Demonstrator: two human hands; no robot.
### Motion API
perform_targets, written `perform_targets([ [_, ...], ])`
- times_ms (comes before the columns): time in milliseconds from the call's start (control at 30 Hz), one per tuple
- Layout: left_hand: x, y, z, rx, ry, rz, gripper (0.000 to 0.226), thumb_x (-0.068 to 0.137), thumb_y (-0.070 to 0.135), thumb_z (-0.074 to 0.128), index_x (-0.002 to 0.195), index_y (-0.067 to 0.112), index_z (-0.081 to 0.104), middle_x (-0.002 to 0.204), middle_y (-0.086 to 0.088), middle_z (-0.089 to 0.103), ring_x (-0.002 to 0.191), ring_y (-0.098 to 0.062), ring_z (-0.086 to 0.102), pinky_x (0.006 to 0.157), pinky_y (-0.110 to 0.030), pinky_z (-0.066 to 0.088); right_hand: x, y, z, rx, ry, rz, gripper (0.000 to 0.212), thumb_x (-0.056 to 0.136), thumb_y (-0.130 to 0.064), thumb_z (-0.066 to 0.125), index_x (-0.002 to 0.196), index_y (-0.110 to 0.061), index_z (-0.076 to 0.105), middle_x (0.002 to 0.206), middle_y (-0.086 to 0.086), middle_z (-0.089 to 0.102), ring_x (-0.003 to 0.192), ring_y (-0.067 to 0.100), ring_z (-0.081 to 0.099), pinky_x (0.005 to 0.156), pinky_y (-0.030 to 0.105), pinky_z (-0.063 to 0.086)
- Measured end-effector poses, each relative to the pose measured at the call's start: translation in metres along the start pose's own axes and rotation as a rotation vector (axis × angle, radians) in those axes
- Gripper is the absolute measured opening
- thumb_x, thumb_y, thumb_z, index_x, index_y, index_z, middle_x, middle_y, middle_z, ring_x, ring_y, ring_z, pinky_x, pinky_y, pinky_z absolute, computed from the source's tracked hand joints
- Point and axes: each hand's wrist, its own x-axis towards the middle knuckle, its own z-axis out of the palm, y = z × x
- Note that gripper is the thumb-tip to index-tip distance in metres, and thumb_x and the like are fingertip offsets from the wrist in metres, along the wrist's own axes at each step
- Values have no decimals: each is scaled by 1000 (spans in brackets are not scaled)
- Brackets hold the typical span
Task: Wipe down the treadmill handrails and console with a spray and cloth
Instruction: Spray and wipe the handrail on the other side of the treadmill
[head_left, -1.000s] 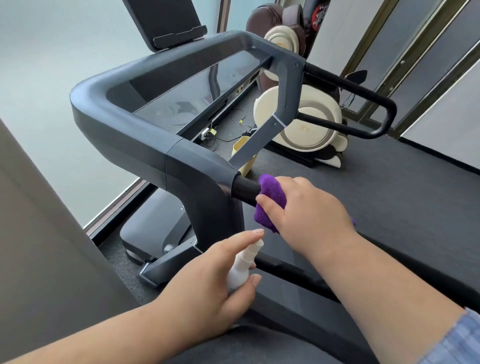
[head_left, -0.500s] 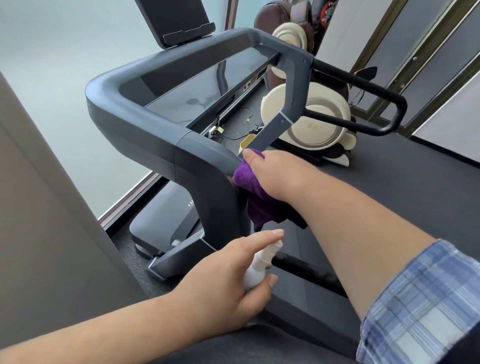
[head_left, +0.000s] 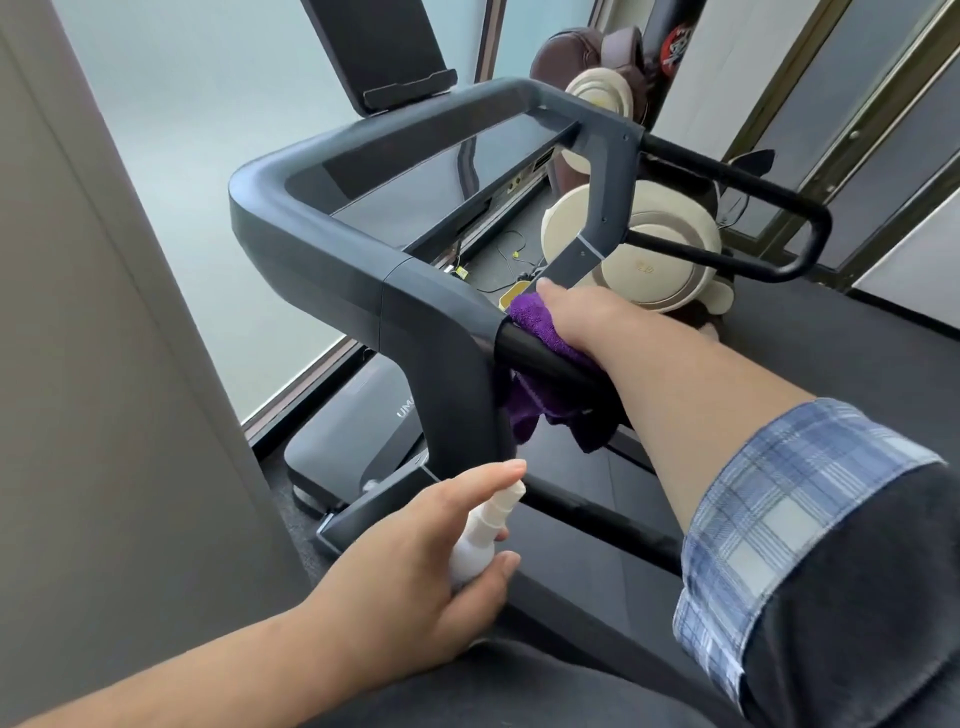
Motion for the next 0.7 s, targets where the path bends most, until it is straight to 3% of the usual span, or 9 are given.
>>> perform_targets([
  [67,-2,0,-2,-1,14,-2,64,87,40,61,141,56,31,105,30,58,90,5,63,79,-10,46,-4,8,1,128,139,-19,49,108,-32,27,153,-12,31,142,24,49,128,41,48,100,44,40],
  [100,-3,0,-2,-2,19,-3,64,87,40,61,141,56,31,105,29,58,92,4,64,79,-10,46,-3,14,1,224,167,-19,54,107,-43,26,151,-14,37,142,21,51,128,38,48,103,43,38],
  [167,-3,0,-2,-4,17,3,64,87,40,61,141,56,30,107,30,57,94,3,64,80,-10,46,-6,25,-4,479,195,3,73,100,-66,24,142,-13,51,138,13,57,127,33,50,106,40,35],
  [267,-3,2,-1,-1,15,8,65,87,41,61,141,58,29,108,29,57,95,2,64,80,-10,46,-12,35,-9,578,145,-45,76,96,-72,25,139,-18,56,119,-2,62,124,27,52,101,32,34],
  [367,-1,5,1,-7,4,9,65,88,40,61,142,59,29,109,29,57,94,2,64,78,-9,46,-25,25,-9,343,93,-240,69,98,-70,22,134,-24,59,130,4,61,126,26,51,95,31,30],
  [467,1,7,6,-31,-14,11,64,88,39,62,142,57,31,113,33,55,94,3,64,78,-8,46,-41,9,3,-35,22,-370,62,99,-69,20,129,-29,56,128,7,63,117,30,56,88,36,36],
  [567,5,9,12,-39,-29,16,65,87,39,62,142,56,31,118,32,54,97,2,65,80,-11,48,-57,5,13,-280,65,-422,63,100,-66,21,146,-25,38,139,9,55,123,36,54,95,46,44],
  [700,8,10,15,-38,-30,14,65,87,36,63,142,53,34,114,36,54,96,3,64,82,-9,46,-73,17,15,-362,86,-451,66,102,-59,26,158,-26,16,153,7,39,131,38,47,105,52,41],
])
